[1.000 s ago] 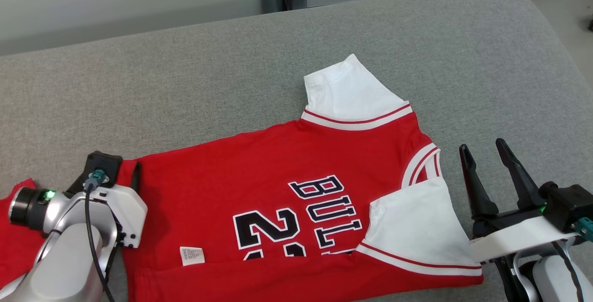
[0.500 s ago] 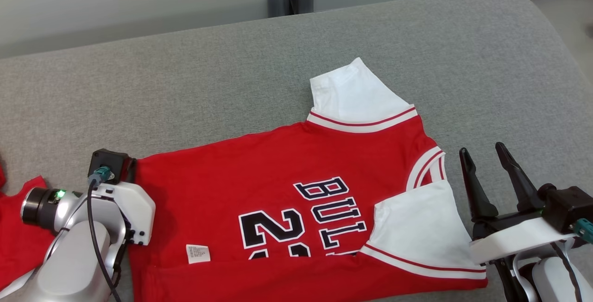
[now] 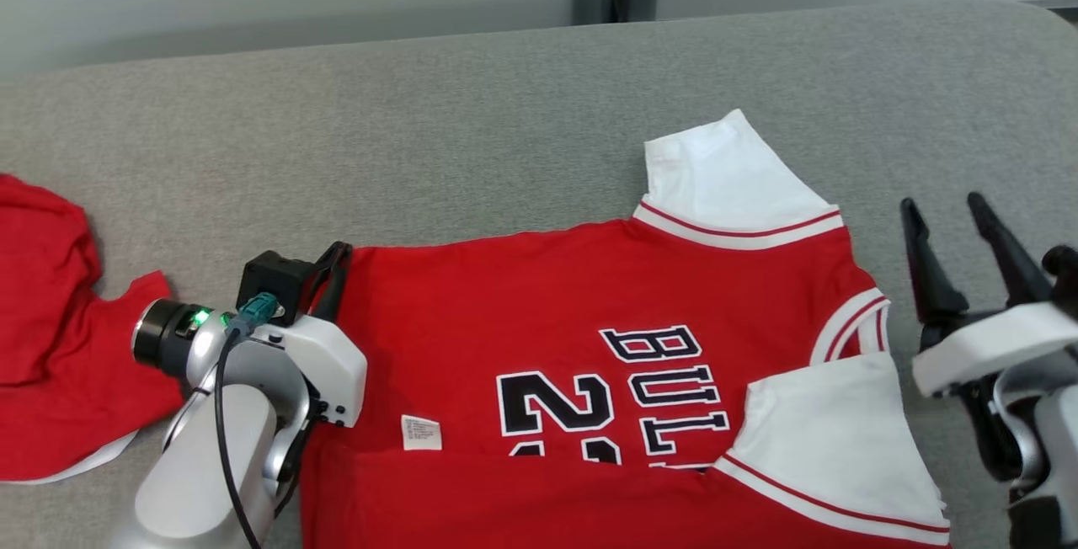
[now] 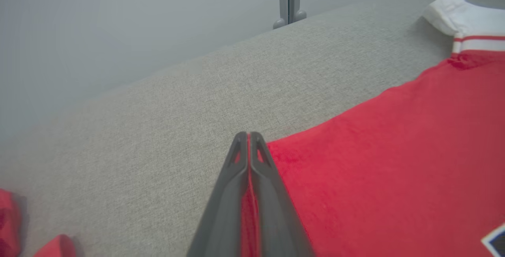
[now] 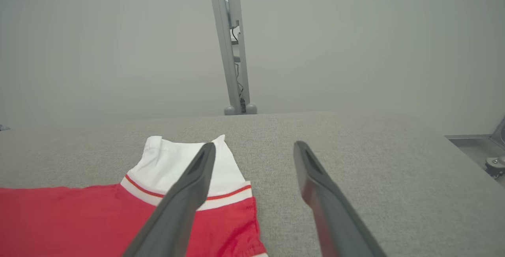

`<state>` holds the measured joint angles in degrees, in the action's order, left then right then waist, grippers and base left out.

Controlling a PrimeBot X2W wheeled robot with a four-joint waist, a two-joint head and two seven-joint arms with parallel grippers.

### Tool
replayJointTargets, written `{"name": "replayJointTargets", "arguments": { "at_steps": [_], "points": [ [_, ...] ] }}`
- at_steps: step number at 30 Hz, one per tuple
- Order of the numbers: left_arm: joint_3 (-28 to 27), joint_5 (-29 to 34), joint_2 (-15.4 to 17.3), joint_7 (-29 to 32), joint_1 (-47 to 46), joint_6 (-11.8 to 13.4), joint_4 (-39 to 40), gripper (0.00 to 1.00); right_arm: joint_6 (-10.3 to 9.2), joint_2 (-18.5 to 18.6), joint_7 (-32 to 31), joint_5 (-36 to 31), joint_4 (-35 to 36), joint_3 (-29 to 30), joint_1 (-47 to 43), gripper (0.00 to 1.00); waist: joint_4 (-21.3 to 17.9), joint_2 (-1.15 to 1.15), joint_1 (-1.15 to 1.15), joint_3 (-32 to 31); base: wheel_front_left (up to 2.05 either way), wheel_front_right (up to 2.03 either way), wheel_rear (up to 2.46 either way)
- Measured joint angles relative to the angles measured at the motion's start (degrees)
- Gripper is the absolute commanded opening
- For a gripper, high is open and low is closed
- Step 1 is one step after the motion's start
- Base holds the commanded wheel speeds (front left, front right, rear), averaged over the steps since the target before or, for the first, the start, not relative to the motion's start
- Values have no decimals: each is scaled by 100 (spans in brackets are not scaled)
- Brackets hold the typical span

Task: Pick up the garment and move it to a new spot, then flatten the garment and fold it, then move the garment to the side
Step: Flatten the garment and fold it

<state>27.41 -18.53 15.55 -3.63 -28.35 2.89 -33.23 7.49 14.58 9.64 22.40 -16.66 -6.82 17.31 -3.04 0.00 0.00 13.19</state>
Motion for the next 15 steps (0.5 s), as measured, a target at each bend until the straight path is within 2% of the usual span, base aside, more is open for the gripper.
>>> {"name": "replayJointTargets", "arguments": {
  "at_steps": [5,9,15],
  "points": [
    [112,-52,-166,-67,87,-38,422,0,0,226,-572,34,-459,30,778,100,368,0,1,63,0,0,0],
    [223,-75,-272,-129,86,-153,682,0,0,338,-1067,376,-927,-179,1419,100,672,0,0,183,0,0,0],
    [315,-133,-432,-255,-36,-268,822,0,0,698,-1564,791,-1828,-375,2379,100,1064,0,0,485,0,0,0]
  ]
}}
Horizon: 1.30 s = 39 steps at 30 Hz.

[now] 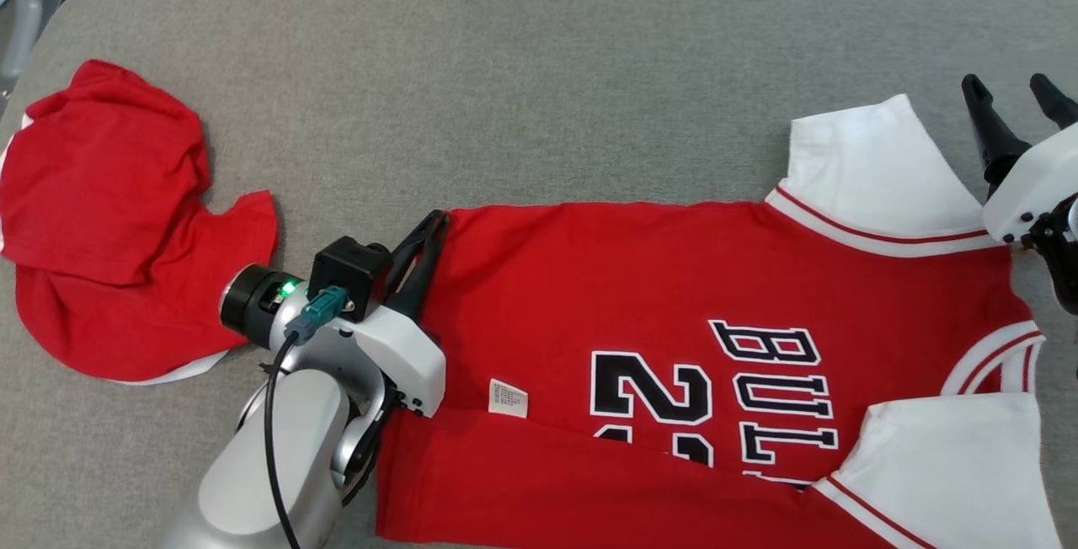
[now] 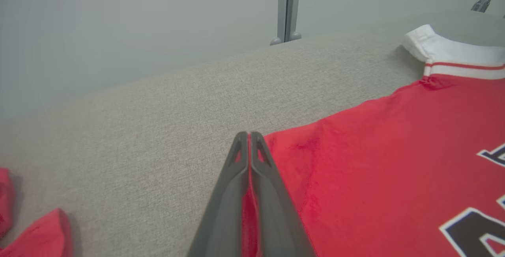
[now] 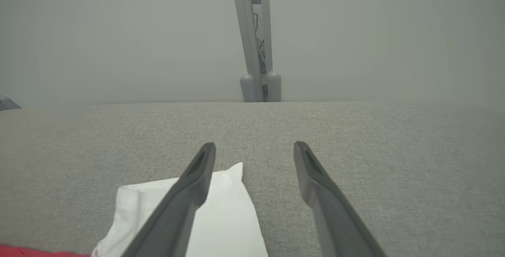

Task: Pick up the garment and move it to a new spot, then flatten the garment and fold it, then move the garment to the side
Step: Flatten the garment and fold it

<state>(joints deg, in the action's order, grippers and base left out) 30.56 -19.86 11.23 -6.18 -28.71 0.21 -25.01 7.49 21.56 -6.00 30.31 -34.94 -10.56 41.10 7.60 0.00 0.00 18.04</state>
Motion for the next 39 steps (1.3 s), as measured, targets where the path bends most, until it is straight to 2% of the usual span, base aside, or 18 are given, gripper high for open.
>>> {"name": "replayJointTargets", "arguments": {
  "at_steps": [3,10,22,23,24,26,32,39],
  "points": [
    [68,-4,-134,-96,-82,-23,-20,0,0,165,-286,165,-495,-287,439,100,232,0,0,224,0,0,0],
    [134,-33,-250,-216,-238,-70,-125,0,0,352,-597,439,-1128,-691,915,100,520,0,0,543,0,0,0],
    [187,-79,-289,-319,-344,-92,-326,0,0,415,-573,702,-1664,-1201,1207,100,612,0,0,613,0,0,0],
    [191,-85,-289,-323,-349,-92,-337,0,0,414,-564,721,-1694,-1233,1237,97,609,0,0,612,0,0,0],
    [197,-85,-286,-326,-351,-92,-346,0,0,415,-557,766,-1709,-1265,1258,52,605,0,0,614,0,0,0],
    [203,-85,-286,-338,-358,-92,-359,0,0,422,-557,843,-1747,-1357,1284,0,598,0,0,624,0,0,0],
    [212,-93,-269,-367,-458,-91,-396,0,0,481,-452,1049,-1707,-1635,1380,0,573,0,0,669,0,0,0],
    [191,-151,-225,-417,-458,-64,-514,0,1,591,165,1239,-1548,-1919,1391,0,504,0,0,595,0,0,0]
  ]
}}
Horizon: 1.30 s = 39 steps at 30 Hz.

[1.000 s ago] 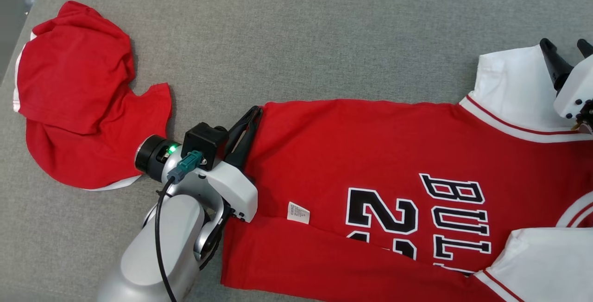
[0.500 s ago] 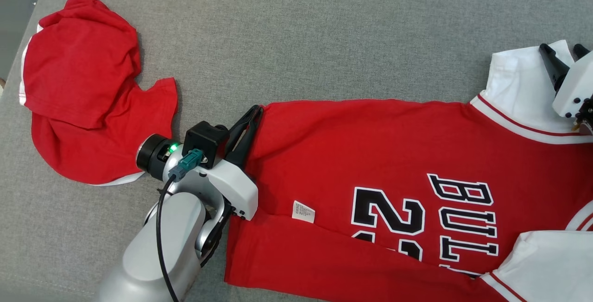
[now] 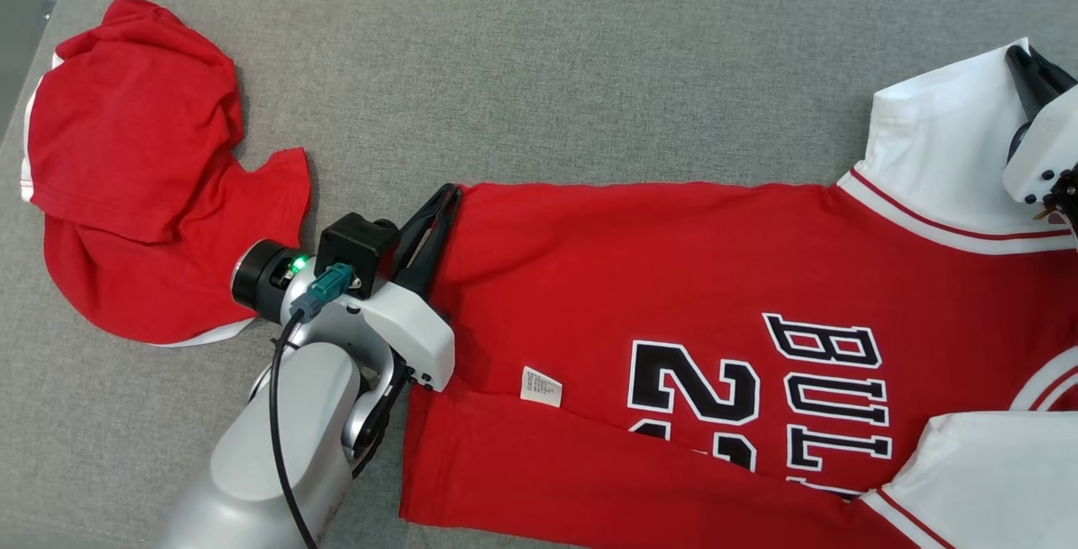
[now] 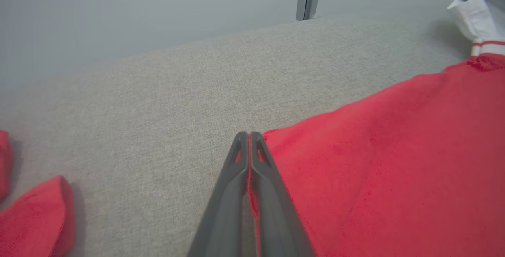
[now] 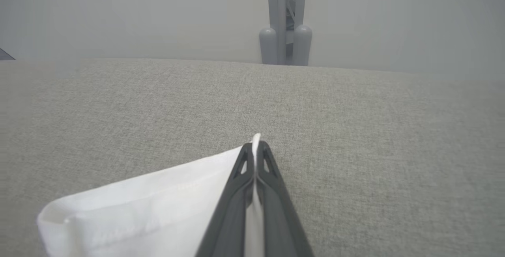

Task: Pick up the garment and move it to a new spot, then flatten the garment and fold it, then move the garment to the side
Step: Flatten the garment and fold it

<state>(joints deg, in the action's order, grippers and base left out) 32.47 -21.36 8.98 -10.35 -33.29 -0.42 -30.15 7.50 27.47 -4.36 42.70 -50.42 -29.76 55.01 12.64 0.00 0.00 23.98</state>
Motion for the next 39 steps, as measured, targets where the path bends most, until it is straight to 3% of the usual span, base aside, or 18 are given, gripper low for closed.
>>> {"name": "replayJointTargets", "arguments": {
  "at_steps": [12,20,29,39],
  "points": [
    [-100,-133,211,-52,103,74,-129,0,-1,186,1283,502,705,-492,-630,0,-320,0,0,-433,0,0,0],
    [-135,-189,463,32,355,152,37,0,-1,353,1650,931,1352,-701,-1231,0,-615,0,0,-829,0,0,0],
    [-187,-342,737,166,840,244,302,0,-1,637,1607,1588,2281,-678,-2299,0,-839,0,0,-1299,0,0,0],
    [-109,-407,1002,365,1332,250,684,0,-1,1060,1032,2052,3139,-536,-3350,0,-1029,0,0,-1589,0,0,0]
  ]
}}
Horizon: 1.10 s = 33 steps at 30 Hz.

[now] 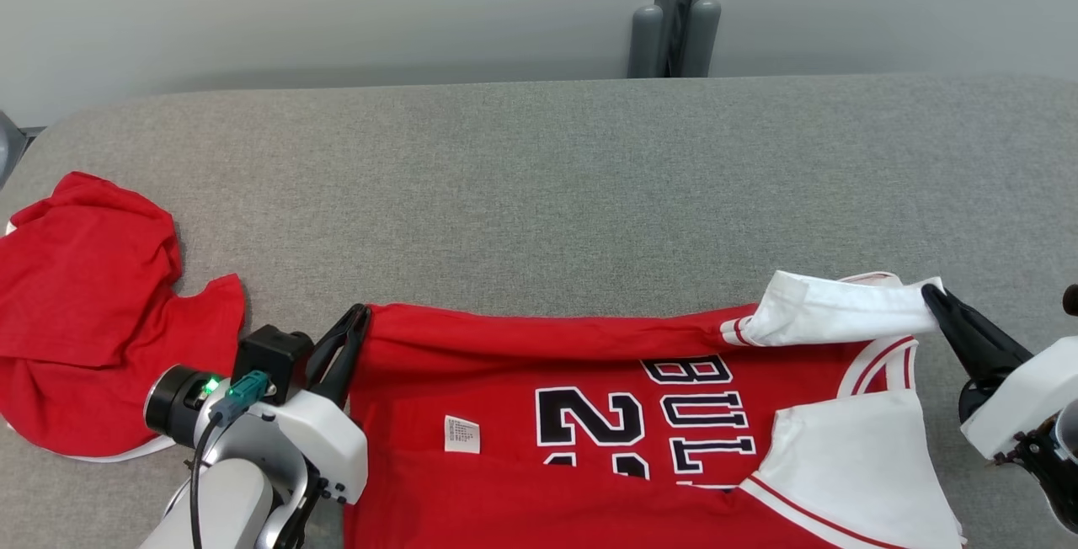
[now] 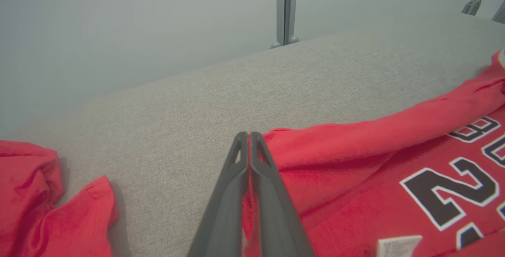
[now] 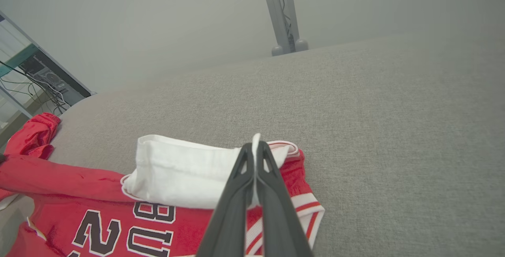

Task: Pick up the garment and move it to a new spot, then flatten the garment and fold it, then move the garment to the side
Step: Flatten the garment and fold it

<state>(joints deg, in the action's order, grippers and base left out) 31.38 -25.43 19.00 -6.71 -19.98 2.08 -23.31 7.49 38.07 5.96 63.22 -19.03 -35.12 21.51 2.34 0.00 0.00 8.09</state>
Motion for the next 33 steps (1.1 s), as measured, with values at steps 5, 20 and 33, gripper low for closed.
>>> {"name": "replayJointTargets", "arguments": {
  "at_steps": [5,20,33],
  "points": [
    [54,0,204,90,251,0,269,0,0,115,-286,94,286,190,-324,0,-44,0,0,-56,0,0,0],
    [416,-34,898,769,811,-292,1124,0,0,350,-1688,388,1101,918,-1202,0,-4,0,0,-105,0,0,0],
    [686,94,1269,1081,889,-503,1369,0,0,202,-2726,285,1513,1601,-1741,0,7,0,0,-93,0,0,0]
  ]
}}
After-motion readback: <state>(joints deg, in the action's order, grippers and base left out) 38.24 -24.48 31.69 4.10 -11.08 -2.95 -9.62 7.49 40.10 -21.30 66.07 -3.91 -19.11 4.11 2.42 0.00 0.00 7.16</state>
